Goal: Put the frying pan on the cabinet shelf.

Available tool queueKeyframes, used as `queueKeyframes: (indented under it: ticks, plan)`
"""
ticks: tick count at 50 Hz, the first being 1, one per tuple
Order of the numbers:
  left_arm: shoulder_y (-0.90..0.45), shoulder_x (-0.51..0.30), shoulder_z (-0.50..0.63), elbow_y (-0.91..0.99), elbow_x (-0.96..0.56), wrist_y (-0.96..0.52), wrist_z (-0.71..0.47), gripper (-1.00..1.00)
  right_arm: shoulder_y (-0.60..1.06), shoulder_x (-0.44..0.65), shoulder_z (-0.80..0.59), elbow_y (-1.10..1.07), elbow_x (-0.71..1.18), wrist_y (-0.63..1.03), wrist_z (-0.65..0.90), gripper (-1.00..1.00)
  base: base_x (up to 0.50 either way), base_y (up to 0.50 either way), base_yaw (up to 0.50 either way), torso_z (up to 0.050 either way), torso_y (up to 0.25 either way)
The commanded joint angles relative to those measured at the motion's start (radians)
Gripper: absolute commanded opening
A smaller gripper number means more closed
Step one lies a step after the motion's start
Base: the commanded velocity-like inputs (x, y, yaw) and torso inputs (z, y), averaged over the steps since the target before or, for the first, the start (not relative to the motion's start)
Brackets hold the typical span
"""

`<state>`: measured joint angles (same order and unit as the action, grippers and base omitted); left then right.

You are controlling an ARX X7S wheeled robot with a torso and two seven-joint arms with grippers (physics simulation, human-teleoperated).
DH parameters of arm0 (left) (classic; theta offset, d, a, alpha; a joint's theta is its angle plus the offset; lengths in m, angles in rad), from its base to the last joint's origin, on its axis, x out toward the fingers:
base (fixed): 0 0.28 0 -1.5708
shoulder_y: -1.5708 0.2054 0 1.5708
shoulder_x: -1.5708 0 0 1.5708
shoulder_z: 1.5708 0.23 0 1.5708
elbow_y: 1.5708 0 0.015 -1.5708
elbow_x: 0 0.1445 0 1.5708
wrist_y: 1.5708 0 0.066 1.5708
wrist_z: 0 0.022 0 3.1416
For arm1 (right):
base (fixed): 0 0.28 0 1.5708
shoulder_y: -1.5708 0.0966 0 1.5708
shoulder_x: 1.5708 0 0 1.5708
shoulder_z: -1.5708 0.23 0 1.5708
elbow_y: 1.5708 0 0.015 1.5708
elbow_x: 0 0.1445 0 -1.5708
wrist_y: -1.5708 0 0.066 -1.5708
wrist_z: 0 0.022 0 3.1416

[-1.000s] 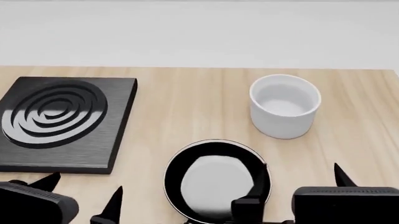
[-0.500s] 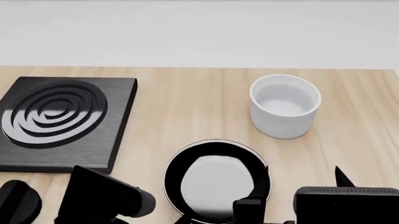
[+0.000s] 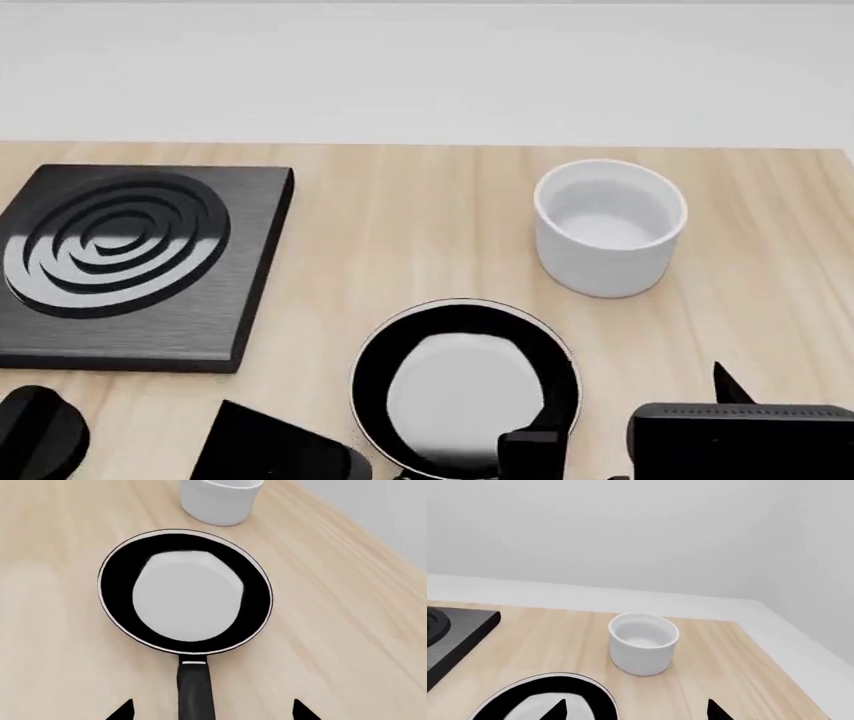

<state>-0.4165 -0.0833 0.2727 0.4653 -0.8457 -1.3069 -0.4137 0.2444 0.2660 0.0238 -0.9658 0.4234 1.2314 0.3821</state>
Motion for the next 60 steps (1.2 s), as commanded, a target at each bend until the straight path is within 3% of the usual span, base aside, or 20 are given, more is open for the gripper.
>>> queueKeyframes:
  ticks: [1,21,44,45,60]
  plan:
    - [0.035,-0.034,0.032,-0.037,0.012,0.042,-0.003,1.00,-0.002,0.005,0.002,0.003,0.011,-0.003,0.006,1.00,0.00,0.00,0.00,0.000,0.000]
    - [0.056,-0.063,0.133,-0.192,0.075,0.145,0.069,1.00,-0.013,0.014,-0.011,0.022,0.019,-0.023,0.016,1.00,0.00,0.00,0.00,0.000,0.000]
    - [0.014,-0.053,0.182,-0.266,0.076,0.154,0.086,1.00,-0.023,0.024,-0.016,0.037,0.029,-0.043,0.024,1.00,0.00,0.00,0.00,0.000,0.000]
    - [0.015,-0.054,0.183,-0.261,0.076,0.154,0.083,-1.00,-0.022,0.024,-0.015,0.036,0.031,-0.040,0.025,1.00,0.00,0.00,0.00,0.000,0.000]
    - [0.042,-0.059,0.113,-0.097,0.024,0.120,-0.028,-1.00,-0.023,0.032,-0.021,0.041,0.041,-0.042,0.029,1.00,0.00,0.00,0.00,0.000,0.001]
